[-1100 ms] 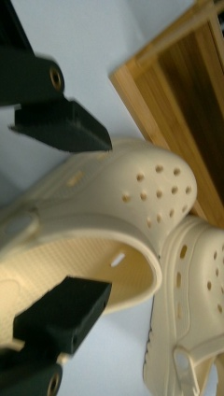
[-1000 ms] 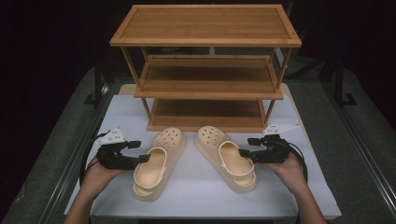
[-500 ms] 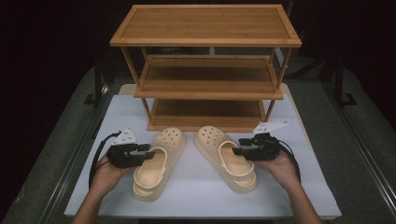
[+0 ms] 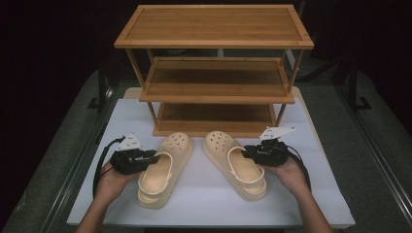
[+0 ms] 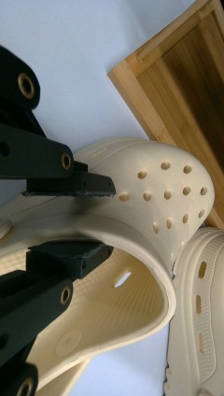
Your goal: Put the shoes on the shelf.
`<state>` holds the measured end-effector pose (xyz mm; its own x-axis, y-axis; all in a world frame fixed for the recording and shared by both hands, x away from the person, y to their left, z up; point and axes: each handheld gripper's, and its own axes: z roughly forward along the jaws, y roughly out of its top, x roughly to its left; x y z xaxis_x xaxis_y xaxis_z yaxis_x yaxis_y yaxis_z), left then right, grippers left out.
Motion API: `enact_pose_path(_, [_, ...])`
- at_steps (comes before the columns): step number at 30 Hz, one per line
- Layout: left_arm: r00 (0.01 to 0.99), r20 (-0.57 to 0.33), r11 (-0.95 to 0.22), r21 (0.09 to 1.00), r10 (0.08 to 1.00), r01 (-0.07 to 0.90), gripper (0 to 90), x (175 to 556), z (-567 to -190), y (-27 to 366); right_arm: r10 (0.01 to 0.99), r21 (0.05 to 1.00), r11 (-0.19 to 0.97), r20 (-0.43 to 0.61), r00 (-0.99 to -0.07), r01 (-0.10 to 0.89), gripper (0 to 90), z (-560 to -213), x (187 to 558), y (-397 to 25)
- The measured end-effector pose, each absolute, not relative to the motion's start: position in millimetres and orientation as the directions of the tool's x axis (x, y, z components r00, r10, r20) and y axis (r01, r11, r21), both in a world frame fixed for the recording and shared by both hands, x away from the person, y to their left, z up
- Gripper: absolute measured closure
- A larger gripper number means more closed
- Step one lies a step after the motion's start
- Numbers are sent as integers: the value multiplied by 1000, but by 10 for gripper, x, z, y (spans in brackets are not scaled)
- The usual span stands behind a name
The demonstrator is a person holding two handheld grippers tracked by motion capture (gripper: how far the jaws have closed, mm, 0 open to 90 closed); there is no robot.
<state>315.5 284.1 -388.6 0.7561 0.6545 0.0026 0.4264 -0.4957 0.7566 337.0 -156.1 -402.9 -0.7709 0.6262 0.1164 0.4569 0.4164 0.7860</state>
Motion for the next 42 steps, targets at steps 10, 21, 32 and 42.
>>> enact_pose_path(10, [725,95,-531,745,682,402,804,3121,-3834,2814,647,792,446,36,-761,416,819,-3983,3322,-1531])
enact_pose_path(21, [706,107,-515,760,700,396,838,3137,-3739,2795,706,811,413,2,-709,414,839,-3884,3293,-1661])
enact_pose_path(32, [708,130,-511,782,694,358,837,3305,-3582,2573,762,819,366,8,-647,442,837,-3770,3359,-1851])
enact_pose_path(42, [702,135,-501,793,699,346,837,3639,-3580,2237,790,821,348,3,-613,452,837,-3692,3577,-1867])
